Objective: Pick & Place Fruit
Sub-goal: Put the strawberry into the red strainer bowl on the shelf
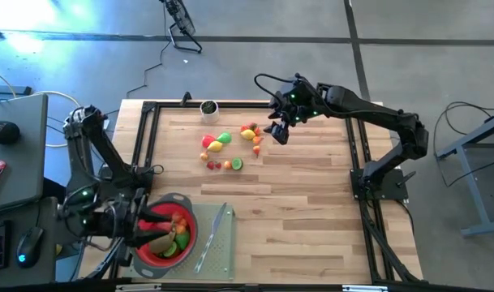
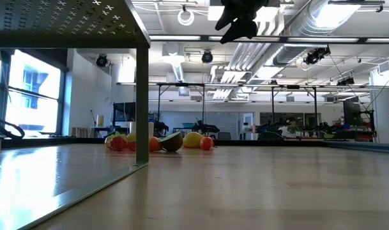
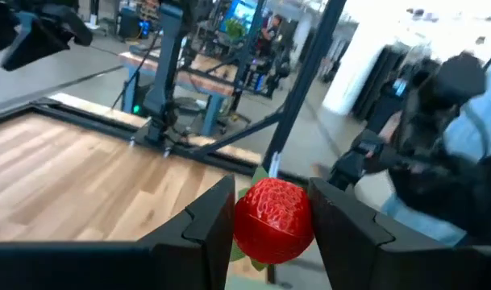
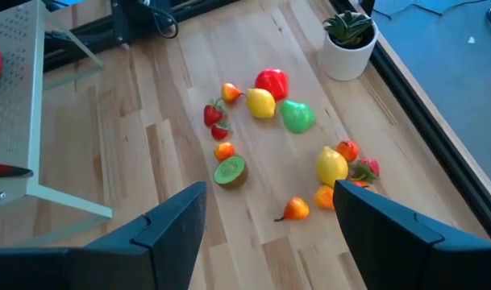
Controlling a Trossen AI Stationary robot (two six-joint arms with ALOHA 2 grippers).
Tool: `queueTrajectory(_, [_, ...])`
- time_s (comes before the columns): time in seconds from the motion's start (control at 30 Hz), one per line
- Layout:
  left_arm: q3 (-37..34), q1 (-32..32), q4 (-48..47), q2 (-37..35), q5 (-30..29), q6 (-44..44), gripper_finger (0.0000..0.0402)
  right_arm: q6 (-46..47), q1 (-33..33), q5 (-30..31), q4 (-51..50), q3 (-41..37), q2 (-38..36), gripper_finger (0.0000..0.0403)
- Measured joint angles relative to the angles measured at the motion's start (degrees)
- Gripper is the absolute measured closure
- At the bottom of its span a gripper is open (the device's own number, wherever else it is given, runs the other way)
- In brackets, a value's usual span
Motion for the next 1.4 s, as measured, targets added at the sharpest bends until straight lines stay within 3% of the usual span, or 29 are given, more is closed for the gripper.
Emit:
queueTrajectory(0.2, [3.3,0.0,-15.7,1.7,-0.5,-14.2,0.0259,0.0,0.0,0.0,0.0,0.0,0.0,0.014])
queueTrajectory(0.4, [3.1,0.1,-28.6,1.7,3.2,-30.2,0.0259,0.0,0.0,0.0,0.0,0.0,0.0,0.014])
queueTrajectory(0.77, [3.1,0.1,-40.1,1.7,11.0,-45.0,0.0259,0.0,0.0,0.0,0.0,0.0,0.0,0.014])
queueTrajectory(1.0, [3.1,0.2,-40.7,1.7,15.3,-47.1,0.0258,0.0,0.0,0.0,0.0,0.0,0.0,0.014])
queueTrajectory(1.23, [3.0,2.2,-44.4,1.7,15.8,-47.1,0.0258,0.0,0.0,0.0,0.0,0.0,0.0,0.014])
queueTrajectory(1.4, [3.0,5.9,-45.8,1.7,20.6,-47.1,0.0224,0.0,0.0,0.0,0.0,0.0,0.0,0.014])
